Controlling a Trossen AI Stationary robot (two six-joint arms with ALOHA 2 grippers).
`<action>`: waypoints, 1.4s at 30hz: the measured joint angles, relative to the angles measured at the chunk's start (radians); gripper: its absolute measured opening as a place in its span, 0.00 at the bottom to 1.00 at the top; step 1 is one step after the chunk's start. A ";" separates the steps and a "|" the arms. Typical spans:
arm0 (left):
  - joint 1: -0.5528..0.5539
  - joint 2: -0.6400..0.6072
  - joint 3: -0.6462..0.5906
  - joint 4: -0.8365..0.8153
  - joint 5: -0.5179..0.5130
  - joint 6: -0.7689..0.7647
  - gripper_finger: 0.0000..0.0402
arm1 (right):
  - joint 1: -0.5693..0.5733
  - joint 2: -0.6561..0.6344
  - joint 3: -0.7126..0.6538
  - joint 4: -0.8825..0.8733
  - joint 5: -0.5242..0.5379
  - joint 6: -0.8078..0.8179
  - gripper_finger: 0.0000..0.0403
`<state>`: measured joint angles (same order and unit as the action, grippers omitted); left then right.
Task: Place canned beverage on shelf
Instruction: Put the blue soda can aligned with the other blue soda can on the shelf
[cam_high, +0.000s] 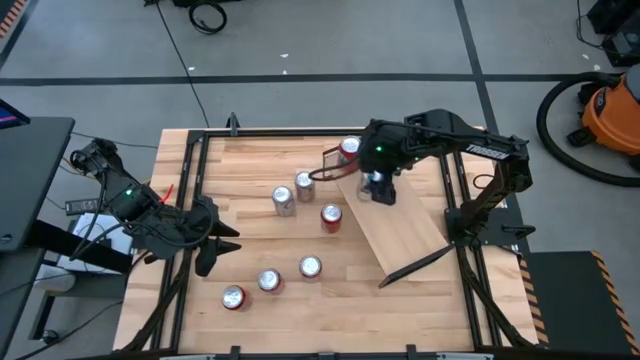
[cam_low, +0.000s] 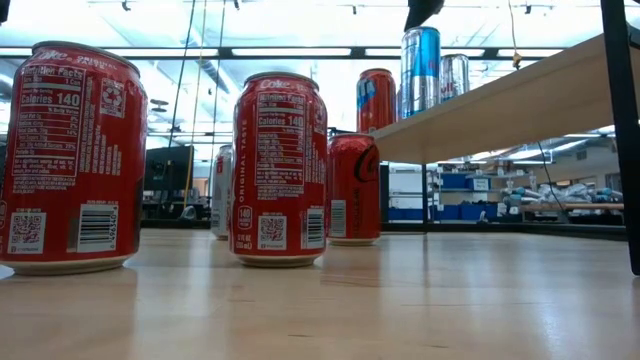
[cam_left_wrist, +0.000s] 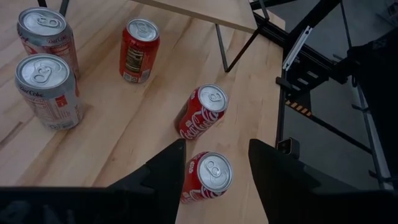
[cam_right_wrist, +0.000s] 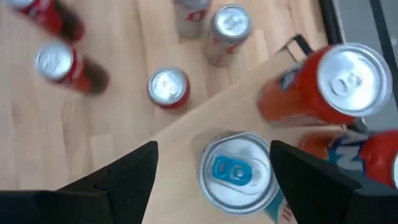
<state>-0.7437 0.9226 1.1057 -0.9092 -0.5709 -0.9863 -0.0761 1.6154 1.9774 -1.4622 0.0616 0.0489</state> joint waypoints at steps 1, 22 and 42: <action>0.000 0.000 0.000 0.000 0.000 0.000 0.46 | 0.000 0.000 -0.001 -0.003 -0.001 -0.034 0.79; 0.001 0.000 0.000 0.000 -0.108 -0.043 0.46 | -0.026 0.003 -0.078 0.033 -0.033 -0.418 0.82; 0.001 0.000 0.000 0.000 -0.107 -0.077 0.46 | -0.058 0.002 -0.235 0.078 -0.014 -0.416 0.73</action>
<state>-0.7425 0.9226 1.1057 -0.9095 -0.6777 -1.0631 -0.1343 1.6176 1.7427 -1.3844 0.0471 -0.3676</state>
